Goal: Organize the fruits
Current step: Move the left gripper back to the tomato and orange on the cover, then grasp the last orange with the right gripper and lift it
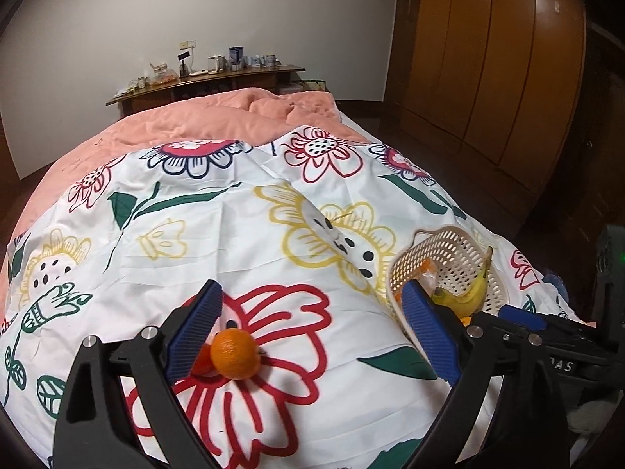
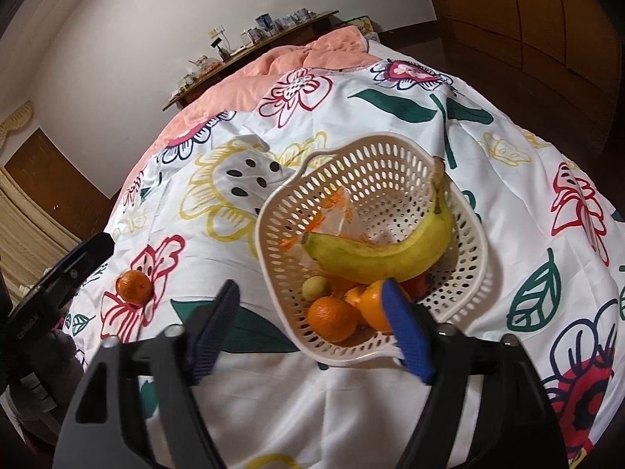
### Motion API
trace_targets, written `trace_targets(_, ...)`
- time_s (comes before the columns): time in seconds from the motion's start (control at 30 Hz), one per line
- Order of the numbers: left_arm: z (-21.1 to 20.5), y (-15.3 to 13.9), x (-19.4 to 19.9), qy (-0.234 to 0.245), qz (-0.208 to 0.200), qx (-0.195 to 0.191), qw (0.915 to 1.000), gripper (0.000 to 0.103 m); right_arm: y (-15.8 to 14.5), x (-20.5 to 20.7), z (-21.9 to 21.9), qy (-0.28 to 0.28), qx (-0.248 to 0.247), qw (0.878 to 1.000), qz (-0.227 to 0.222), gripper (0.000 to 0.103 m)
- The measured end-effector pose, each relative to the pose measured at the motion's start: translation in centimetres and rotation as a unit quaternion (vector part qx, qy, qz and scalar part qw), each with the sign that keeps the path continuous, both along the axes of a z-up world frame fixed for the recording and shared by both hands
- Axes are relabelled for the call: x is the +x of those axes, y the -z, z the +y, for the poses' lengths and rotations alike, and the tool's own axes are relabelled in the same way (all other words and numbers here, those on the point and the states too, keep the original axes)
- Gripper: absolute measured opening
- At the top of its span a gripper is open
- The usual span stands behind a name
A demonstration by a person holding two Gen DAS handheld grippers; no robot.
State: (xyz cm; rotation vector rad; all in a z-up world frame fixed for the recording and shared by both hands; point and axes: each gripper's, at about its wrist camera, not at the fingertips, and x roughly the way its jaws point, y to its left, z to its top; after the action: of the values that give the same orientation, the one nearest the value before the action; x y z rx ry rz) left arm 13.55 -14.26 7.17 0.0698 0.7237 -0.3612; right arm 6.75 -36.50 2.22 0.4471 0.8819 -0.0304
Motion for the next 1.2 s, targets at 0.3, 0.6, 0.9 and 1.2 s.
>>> trace_targets(0.3, 2.6, -0.1, -0.5, -0.02, -0.002, -0.013, 0.9997, 0.095, -0.4, 0.2, 2.3, -0.028, -0.001, 1.0, -0.007, 0.076)
trace_targets(0.6, 8.5, 0.9, -0.6, -0.079, 0.017, -0.054, 0.9953, 0.099, -0.4, 0.3, 5.2, -0.078, 0.01, 0.997, -0.018, 0.087)
trace_targets(0.9, 14.0, 2.3, -0.3, -0.125, 0.044, -0.1, 0.986, 0.099, -1.0, 0.1, 8.3, -0.129, -0.003, 0.991, -0.034, 0.088)
trace_targets(1.2, 14.7, 2.9, -0.2, -0.133, 0.047, -0.101, 0.9849, 0.099, -1.4, -0.2, 9.8, -0.151, -0.037, 0.987, -0.041, 0.088)
